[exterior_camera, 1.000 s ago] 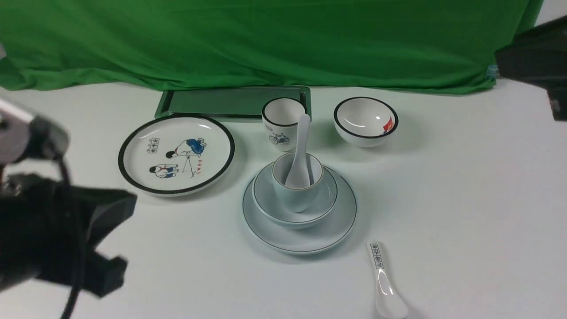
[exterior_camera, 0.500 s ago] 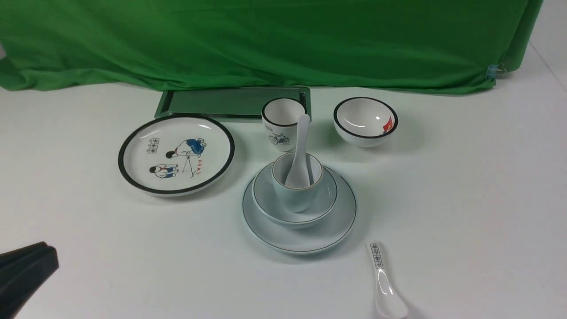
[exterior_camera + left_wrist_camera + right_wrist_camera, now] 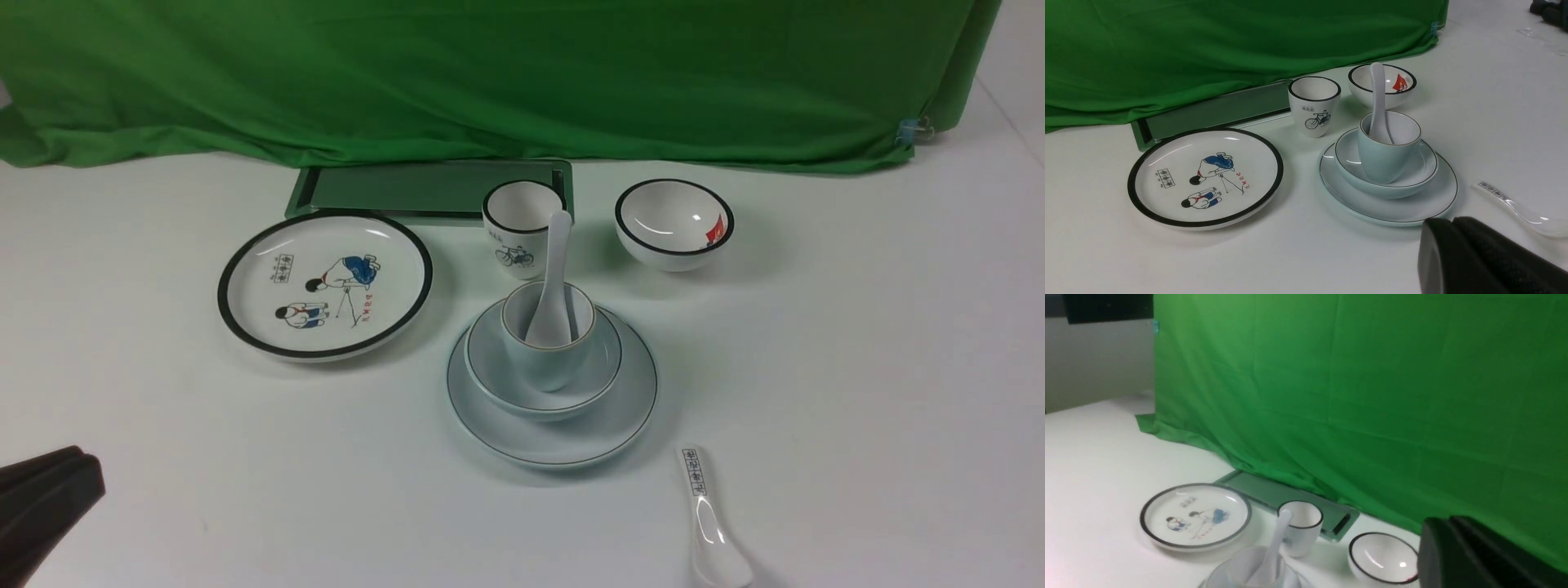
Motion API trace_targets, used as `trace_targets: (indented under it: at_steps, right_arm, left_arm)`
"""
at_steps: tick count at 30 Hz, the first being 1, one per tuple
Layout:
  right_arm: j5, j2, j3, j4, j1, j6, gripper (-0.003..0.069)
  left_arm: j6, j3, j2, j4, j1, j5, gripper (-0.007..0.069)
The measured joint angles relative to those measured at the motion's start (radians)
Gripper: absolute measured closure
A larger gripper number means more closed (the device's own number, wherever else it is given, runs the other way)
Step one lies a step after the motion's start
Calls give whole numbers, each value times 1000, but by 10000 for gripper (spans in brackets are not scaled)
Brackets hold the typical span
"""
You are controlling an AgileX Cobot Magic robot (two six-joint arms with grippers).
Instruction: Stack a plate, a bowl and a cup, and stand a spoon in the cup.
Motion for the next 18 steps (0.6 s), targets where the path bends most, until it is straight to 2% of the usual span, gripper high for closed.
trace_targets:
  at_steps: [10, 13, 16, 18]
  right_arm:
    - [-6, 0, 1, 0, 0, 25, 597]
    - [-78, -1, 21, -3, 0, 25, 601]
    - [-197, -31, 103, -4, -4, 25, 646]
    - [-295, -97, 231, -5, -47, 25, 648]
  left_arm:
    - [0, 0, 0, 0, 0, 0, 656]
    - [0, 0, 0, 0, 0, 0, 656]
    - [0, 0, 0, 0, 0, 0, 656]
    - [0, 0, 0, 0, 0, 0, 656]
